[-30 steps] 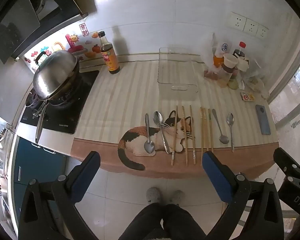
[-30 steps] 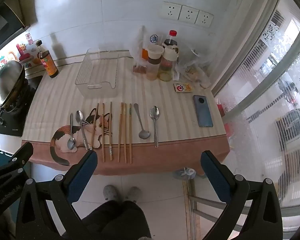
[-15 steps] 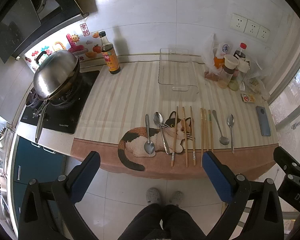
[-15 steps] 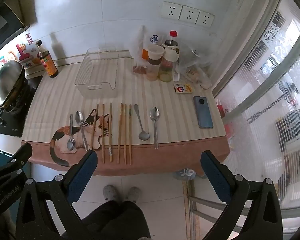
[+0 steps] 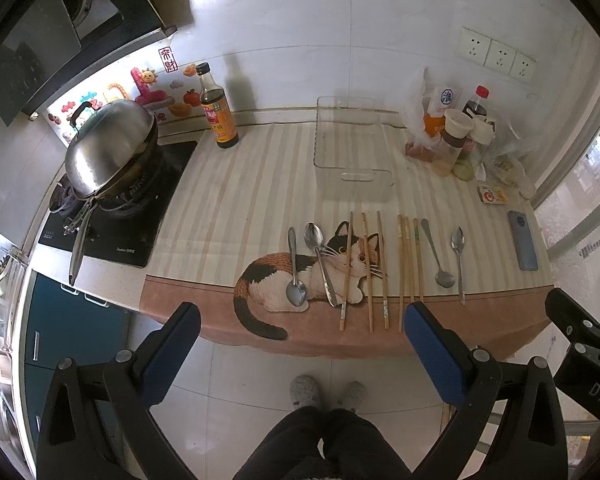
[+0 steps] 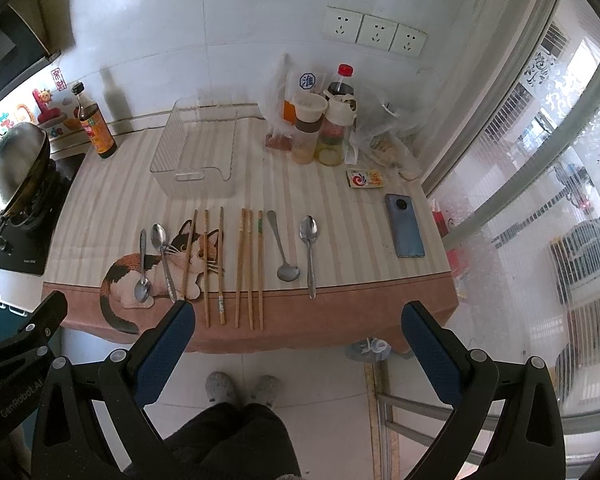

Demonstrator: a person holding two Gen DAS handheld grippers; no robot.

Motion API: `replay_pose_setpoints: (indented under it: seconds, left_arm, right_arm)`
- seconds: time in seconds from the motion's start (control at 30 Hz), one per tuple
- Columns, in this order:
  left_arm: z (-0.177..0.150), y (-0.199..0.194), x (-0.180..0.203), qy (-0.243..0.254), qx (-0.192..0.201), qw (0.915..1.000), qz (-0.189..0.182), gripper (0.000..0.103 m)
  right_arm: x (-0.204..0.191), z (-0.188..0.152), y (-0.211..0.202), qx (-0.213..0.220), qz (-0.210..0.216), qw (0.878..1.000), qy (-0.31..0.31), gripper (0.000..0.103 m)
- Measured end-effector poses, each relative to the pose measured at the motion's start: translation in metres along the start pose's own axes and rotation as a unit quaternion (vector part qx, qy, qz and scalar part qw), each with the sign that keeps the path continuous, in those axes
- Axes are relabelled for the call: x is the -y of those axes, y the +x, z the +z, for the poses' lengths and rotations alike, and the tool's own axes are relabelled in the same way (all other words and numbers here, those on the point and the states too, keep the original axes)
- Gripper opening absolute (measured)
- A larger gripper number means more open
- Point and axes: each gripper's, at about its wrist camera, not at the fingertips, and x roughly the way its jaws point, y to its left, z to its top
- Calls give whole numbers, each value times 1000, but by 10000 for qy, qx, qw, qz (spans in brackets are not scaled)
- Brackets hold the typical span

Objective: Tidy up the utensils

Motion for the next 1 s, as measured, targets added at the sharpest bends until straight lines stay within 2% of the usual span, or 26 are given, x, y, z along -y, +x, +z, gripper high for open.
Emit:
replay_pose_setpoints:
  seconds: [1.0]
  left_arm:
    - [0, -2, -1, -26, 41, 10000, -32, 103]
  right_arm:
    - [-2, -4, -12, 64, -23, 10000, -15, 103]
